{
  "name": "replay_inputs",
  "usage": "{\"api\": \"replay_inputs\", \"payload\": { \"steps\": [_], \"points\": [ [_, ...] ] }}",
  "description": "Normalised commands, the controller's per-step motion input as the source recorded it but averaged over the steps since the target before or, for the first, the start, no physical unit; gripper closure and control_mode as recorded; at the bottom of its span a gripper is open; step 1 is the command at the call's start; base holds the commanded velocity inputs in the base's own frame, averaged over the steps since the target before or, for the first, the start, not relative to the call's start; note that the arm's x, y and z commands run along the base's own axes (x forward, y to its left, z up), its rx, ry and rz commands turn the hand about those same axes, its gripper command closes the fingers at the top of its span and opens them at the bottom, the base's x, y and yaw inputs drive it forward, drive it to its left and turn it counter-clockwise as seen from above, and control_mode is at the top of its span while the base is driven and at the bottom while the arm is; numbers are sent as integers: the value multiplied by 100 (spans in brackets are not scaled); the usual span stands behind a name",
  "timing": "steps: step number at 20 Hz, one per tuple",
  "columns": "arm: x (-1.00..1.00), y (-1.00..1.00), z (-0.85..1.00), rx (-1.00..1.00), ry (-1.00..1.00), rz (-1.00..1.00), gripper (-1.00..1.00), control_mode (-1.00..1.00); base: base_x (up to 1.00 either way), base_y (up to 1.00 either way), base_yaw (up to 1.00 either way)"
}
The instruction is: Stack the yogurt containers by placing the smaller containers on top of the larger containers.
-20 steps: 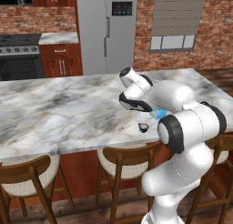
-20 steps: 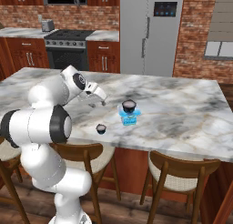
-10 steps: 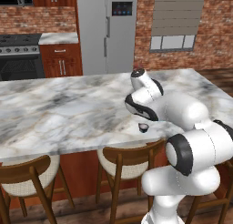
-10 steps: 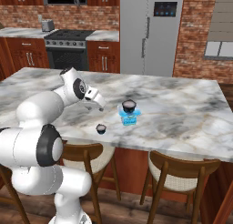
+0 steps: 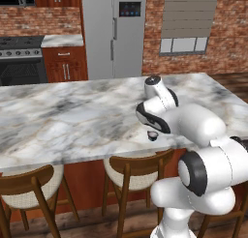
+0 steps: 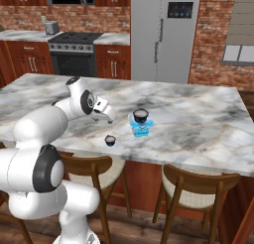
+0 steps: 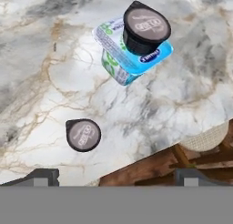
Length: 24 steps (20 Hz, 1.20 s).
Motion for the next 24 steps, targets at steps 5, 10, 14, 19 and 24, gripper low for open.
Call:
{"api": "replay_inputs", "payload": {
  "steps": [5, 10, 14, 19, 24],
  "points": [
    [0, 0, 0, 0, 0, 19, -100, -100, 0, 0, 0],
    [0, 0, -1, 3, 0, 25, -100, -100, 0, 0, 0],
    [0, 0, -10, 8, 0, 20, -100, -100, 0, 0, 0],
    [0, 0, -14, 9, 0, 7, -100, -100, 0, 0, 0],
    [0, 0, -14, 3, 1, 1, -100, -100, 0, 0, 0]
  ]
}}
